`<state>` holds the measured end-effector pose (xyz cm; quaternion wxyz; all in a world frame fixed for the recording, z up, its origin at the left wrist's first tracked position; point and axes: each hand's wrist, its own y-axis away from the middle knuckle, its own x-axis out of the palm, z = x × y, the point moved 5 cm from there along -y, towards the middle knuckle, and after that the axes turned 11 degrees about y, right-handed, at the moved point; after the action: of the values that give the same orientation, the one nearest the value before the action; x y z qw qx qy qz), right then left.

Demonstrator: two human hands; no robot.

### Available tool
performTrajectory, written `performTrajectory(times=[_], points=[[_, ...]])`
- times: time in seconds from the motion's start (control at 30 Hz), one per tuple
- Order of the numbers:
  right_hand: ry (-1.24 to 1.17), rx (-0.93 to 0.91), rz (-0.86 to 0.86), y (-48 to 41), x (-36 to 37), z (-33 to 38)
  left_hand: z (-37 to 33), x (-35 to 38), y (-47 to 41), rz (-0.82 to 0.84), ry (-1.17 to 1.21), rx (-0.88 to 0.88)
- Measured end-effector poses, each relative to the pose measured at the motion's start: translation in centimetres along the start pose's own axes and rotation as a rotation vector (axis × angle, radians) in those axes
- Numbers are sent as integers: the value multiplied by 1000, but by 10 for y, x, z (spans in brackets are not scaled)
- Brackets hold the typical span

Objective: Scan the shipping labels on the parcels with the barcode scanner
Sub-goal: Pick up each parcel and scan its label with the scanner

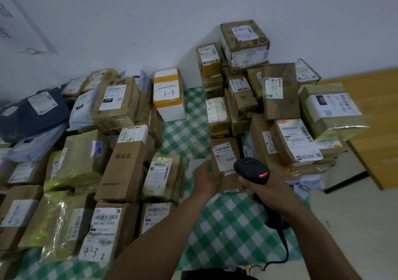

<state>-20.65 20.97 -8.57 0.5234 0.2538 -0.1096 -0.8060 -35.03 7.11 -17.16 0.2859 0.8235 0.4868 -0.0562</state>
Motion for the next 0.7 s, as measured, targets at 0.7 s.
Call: performTrajectory(times=[0.7], points=[[109,65,-69,8,-8,-29,71,43,5,194,513,-104]])
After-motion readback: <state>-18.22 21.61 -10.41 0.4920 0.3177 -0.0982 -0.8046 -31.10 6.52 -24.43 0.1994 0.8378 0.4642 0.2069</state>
